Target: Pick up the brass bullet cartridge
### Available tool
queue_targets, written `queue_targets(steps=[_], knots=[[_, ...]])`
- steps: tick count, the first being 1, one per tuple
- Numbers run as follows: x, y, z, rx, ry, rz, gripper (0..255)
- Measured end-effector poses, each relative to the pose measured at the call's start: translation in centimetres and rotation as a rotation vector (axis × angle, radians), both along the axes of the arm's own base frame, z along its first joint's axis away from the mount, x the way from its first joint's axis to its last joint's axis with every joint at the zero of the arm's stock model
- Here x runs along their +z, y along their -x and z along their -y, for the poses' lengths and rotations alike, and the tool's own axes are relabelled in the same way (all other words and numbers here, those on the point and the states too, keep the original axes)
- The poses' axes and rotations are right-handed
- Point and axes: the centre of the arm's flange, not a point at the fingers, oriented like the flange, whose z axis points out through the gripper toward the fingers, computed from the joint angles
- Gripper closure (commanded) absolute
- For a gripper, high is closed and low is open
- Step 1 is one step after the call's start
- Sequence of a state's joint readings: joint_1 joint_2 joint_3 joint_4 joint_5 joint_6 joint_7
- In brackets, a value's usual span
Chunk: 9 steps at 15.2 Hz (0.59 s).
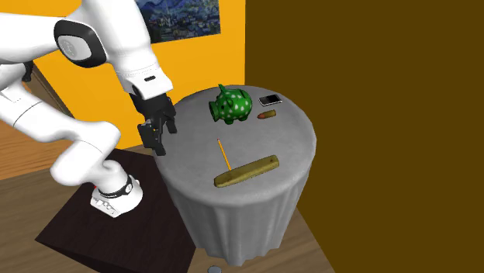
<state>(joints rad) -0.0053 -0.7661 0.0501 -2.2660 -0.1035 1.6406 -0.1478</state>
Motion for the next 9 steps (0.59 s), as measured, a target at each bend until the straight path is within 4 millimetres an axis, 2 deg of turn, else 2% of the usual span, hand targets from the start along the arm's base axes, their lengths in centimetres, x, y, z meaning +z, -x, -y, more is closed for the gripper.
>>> queue_targets(steps=[3,9], knots=[[-0.5,-1.1,-1.1,0.013,-0.004,-0.004,0],[-3.4,-5.7,-6.6,0.074,-0.019,-0.025,0]])
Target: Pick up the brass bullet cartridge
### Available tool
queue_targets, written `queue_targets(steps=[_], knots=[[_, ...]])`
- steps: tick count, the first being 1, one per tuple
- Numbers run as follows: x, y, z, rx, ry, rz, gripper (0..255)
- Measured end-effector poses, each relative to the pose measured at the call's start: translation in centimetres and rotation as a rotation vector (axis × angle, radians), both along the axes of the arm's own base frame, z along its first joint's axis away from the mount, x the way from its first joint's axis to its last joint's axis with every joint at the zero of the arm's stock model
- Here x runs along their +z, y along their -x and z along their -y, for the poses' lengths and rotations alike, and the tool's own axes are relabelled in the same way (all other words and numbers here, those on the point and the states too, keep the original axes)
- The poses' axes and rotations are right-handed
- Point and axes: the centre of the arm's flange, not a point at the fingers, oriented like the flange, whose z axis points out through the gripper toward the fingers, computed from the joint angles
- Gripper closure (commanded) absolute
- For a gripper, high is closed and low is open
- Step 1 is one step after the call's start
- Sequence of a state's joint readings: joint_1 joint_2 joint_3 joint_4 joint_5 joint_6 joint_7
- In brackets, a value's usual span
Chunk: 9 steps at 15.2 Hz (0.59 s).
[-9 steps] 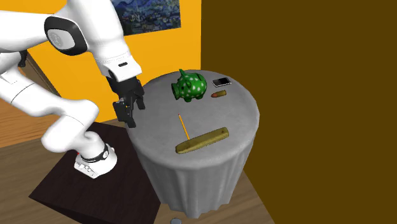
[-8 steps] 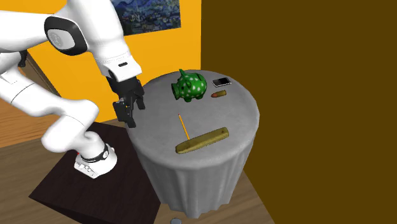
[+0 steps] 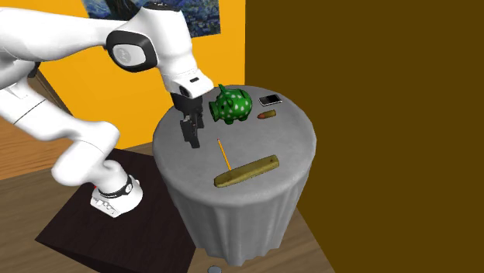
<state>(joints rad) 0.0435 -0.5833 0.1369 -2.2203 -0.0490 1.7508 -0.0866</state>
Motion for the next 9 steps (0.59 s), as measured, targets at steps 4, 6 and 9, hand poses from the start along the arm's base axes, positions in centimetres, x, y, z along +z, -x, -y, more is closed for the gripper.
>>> queue_targets(steps=[4,6,9], knots=[[-1.6,-2.8,-3.5,0.041,-0.011,-0.014,0],[-2.8,-4.2,-5.5,0.062,-0.017,-0.021,0],[-4.0,-6.4,-8.3,0.094,-0.026,-0.032,0]])
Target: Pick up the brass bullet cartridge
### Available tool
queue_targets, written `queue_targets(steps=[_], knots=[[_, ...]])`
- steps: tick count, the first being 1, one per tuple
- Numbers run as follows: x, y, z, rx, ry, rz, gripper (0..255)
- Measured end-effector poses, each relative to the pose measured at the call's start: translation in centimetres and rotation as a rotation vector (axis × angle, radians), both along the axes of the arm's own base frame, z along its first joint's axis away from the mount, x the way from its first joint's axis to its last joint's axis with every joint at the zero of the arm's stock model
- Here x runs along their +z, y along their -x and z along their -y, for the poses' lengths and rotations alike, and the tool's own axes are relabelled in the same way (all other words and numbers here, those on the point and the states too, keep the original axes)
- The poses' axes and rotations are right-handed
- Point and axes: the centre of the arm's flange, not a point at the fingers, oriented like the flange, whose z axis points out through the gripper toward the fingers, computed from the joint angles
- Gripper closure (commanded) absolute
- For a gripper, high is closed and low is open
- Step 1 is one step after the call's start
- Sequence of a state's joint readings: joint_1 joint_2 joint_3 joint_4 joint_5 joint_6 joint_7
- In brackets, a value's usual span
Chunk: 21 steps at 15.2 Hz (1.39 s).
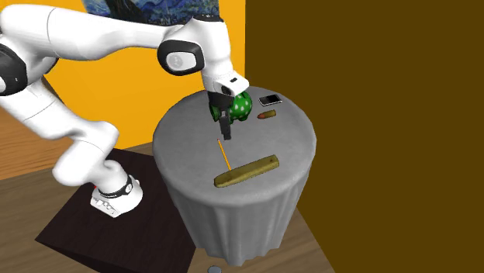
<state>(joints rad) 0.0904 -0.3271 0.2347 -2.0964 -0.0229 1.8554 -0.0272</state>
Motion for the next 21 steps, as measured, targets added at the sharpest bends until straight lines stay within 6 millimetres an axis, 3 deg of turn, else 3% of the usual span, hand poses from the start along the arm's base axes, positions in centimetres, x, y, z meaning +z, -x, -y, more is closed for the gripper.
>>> queue_targets(steps=[12,21], knots=[[-5.3,-7.0,-12.9,0.126,-0.035,-0.042,0],[-9.1,-10.4,-22.9,0.222,-0.061,-0.075,0]])
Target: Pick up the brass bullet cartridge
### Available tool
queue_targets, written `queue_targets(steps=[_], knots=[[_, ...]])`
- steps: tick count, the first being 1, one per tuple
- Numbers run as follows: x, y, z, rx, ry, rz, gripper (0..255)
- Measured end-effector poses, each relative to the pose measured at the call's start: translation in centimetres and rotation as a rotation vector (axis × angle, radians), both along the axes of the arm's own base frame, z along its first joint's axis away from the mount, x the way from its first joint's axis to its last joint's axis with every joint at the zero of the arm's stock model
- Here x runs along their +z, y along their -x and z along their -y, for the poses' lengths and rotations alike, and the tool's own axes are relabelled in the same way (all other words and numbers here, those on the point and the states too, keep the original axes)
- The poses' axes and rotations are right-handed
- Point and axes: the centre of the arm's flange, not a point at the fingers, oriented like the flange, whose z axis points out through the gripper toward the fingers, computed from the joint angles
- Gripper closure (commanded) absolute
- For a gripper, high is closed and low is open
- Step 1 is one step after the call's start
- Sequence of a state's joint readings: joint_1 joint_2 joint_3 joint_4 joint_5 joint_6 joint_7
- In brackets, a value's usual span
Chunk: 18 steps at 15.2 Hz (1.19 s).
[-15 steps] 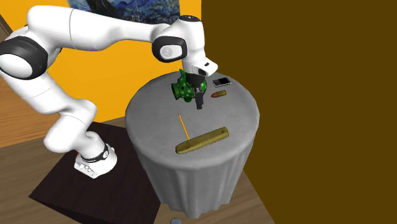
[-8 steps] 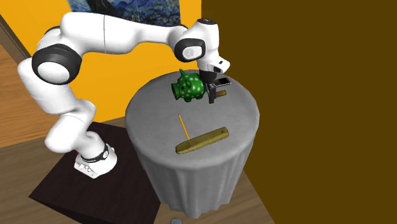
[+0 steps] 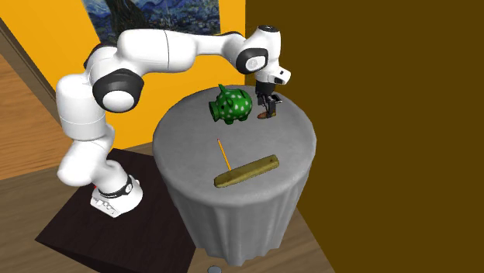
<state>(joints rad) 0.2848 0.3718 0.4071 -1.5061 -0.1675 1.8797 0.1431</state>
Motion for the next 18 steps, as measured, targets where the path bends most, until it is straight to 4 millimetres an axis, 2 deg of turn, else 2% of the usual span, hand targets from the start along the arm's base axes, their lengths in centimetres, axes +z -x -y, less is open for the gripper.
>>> queue_targets(steps=[3,10,11,18], knots=[[-1.1,-1.2,-2.6,0.021,-0.006,-0.007,0],[-4.8,-1.1,-3.0,0.024,-0.006,-0.008,0],[-5.0,-1.2,-3.0,0.024,-0.006,-0.008,255],[-4.8,-1.1,-3.0,0.026,-0.014,0.000,255]])
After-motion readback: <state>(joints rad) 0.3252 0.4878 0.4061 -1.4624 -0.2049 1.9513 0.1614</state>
